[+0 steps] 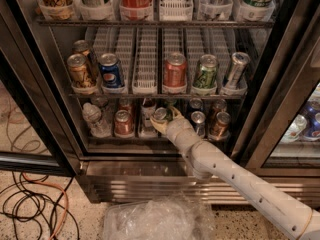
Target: Pick green can from bottom shelf of fridge
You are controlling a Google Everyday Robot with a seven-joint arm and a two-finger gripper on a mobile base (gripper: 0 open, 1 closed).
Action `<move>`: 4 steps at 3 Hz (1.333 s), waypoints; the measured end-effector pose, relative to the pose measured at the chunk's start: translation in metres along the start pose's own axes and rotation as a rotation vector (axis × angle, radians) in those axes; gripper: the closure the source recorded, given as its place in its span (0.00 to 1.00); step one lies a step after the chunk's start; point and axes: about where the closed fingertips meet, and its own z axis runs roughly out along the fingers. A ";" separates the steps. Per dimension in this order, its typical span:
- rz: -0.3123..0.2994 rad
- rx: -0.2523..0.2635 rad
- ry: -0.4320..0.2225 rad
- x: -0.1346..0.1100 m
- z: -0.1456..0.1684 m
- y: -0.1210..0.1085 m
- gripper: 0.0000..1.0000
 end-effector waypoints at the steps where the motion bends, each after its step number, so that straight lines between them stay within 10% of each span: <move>1: 0.029 0.104 -0.038 -0.010 0.002 -0.026 1.00; 4: 0.092 0.159 -0.042 -0.017 -0.001 -0.041 1.00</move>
Offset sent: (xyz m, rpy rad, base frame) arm 0.0180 -0.0512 0.0323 0.1318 -0.0459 -0.2145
